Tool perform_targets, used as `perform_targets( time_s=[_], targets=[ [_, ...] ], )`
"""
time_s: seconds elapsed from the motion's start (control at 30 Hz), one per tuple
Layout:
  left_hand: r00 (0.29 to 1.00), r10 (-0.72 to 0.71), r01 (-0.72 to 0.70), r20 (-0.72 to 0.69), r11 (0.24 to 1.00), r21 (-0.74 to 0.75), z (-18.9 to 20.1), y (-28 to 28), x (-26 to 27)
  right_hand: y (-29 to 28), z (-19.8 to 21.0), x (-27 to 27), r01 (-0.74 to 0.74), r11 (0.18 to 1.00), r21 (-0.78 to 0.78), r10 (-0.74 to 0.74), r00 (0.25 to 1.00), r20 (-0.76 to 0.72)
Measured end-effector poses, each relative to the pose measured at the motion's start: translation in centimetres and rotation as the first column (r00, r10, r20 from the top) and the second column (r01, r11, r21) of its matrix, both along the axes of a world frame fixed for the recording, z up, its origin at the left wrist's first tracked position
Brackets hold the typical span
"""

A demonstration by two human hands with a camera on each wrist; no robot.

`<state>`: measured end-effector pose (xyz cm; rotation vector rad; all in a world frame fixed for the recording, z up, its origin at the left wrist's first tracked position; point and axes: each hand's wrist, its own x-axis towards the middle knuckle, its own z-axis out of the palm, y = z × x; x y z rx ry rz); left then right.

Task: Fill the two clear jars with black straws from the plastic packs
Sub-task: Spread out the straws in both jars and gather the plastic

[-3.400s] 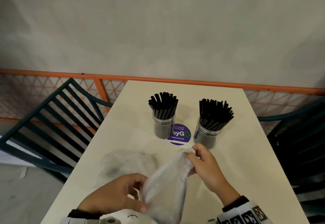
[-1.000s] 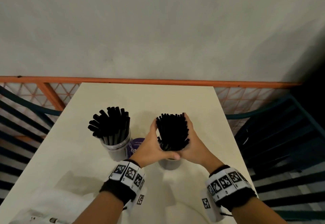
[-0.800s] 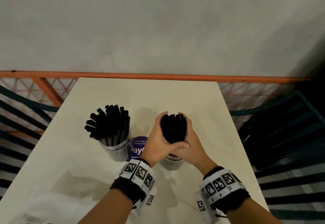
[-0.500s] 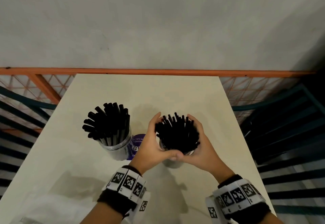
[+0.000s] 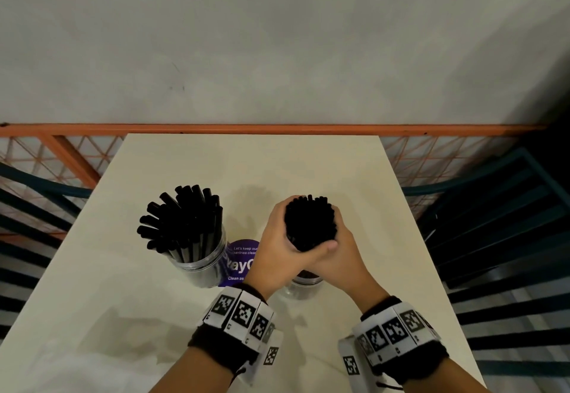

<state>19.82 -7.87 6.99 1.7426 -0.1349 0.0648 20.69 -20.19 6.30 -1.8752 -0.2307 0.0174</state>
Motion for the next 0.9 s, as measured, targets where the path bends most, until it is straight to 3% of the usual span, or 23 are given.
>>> perform_targets(
  time_s=[0.23, 0.37, 0.5, 0.67, 0.77, 0.9],
  targets=[
    [0.980, -0.115, 0.119, -0.165, 0.993, 0.017, -1.1, 1.1, 0.1, -0.8, -0.4, -0.3, -0.068, 0.993, -0.094, 0.068, 0.998, -0.007],
    [0.990, -0.036, 0.043, -0.137, 0.998, 0.052, -0.8, 0.0, 0.4, 0.3, 0.6, -0.2, -0.040, 0.994, -0.102, 0.040, 0.999, -0.001],
    [0.996, 0.037, -0.035, -0.083, 0.999, 0.019, -0.2, -0.4, 0.3, 0.3, 0.6, 0.1, 0.022, 1.000, -0.011, -0.022, 1.000, -0.016],
    [0.991, -0.010, 0.009, -0.132, 1.000, -0.011, -0.7, 0.5, -0.4, -0.4, -1.3, 0.0, -0.038, 0.999, -0.024, 0.037, 0.998, -0.042],
    [0.982, -0.074, 0.082, -0.175, 0.996, 0.038, -1.9, 2.4, -1.7, -2.2, -4.0, -1.0, -0.007, 0.998, -0.057, 0.001, 0.994, -0.107],
    [0.971, -0.039, 0.076, -0.235, 0.986, 0.150, -2.4, 5.6, -4.2, -3.5, -6.2, -4.7, 0.053, 0.995, -0.081, -0.073, 0.958, -0.279]
  ],
)
